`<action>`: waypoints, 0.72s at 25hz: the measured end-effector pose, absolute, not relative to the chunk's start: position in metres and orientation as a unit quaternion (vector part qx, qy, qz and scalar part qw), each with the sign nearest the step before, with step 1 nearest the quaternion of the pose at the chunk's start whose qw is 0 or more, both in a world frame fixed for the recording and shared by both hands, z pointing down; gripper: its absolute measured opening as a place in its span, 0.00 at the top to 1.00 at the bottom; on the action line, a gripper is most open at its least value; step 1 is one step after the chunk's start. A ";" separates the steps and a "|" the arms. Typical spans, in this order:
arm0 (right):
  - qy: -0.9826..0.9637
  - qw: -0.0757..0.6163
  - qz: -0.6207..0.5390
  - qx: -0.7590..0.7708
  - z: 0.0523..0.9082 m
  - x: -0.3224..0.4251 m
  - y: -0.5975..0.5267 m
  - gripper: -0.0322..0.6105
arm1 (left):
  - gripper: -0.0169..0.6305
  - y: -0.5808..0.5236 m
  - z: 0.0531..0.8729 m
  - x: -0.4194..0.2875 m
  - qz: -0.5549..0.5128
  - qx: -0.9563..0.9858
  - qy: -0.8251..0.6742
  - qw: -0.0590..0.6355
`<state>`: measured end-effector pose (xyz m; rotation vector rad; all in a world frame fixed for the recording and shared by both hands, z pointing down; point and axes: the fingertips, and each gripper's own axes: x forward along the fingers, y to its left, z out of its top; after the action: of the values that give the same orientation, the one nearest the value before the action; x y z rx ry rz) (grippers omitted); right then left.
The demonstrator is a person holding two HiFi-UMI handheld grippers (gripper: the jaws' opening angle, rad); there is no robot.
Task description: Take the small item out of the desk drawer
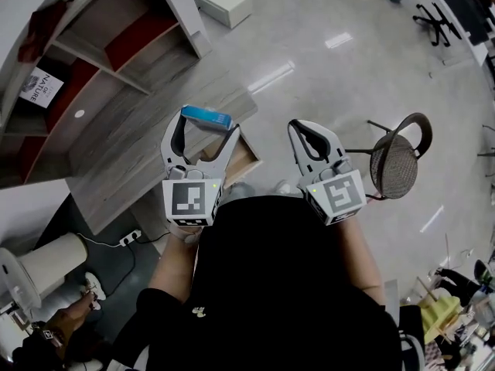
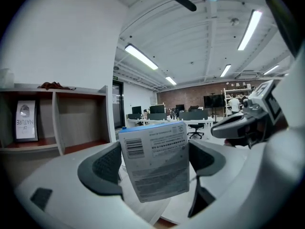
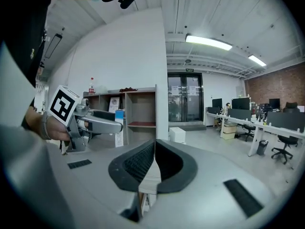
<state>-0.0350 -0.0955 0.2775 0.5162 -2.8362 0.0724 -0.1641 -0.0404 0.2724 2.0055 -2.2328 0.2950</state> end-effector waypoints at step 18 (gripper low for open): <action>-0.985 0.089 0.004 0.149 0.239 -0.055 -0.102 0.95 | 0.28 -0.023 0.215 -0.171 0.027 0.648 -0.761 -0.011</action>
<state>-0.0549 -0.1022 0.2393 0.4445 -2.9289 0.0128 -0.1713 -0.0233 0.2147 2.0485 -2.4083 0.0843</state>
